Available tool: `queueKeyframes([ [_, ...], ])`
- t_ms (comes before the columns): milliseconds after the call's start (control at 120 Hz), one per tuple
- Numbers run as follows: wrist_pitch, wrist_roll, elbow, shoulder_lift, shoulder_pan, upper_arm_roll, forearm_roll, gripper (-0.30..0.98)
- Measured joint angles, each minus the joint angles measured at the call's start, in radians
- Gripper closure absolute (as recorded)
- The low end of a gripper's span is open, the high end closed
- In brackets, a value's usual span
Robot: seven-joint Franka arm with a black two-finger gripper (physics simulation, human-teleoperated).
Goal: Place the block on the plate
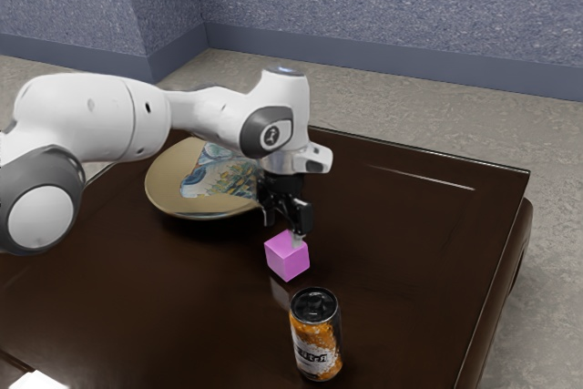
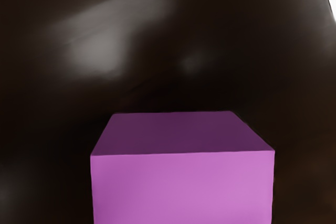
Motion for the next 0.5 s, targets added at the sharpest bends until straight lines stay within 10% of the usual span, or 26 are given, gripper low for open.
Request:
queueKeyframes([
  [500, 0.033, 0.018, -0.001, 0.07, 0.001, -0.002, -0.03, 0.12],
])
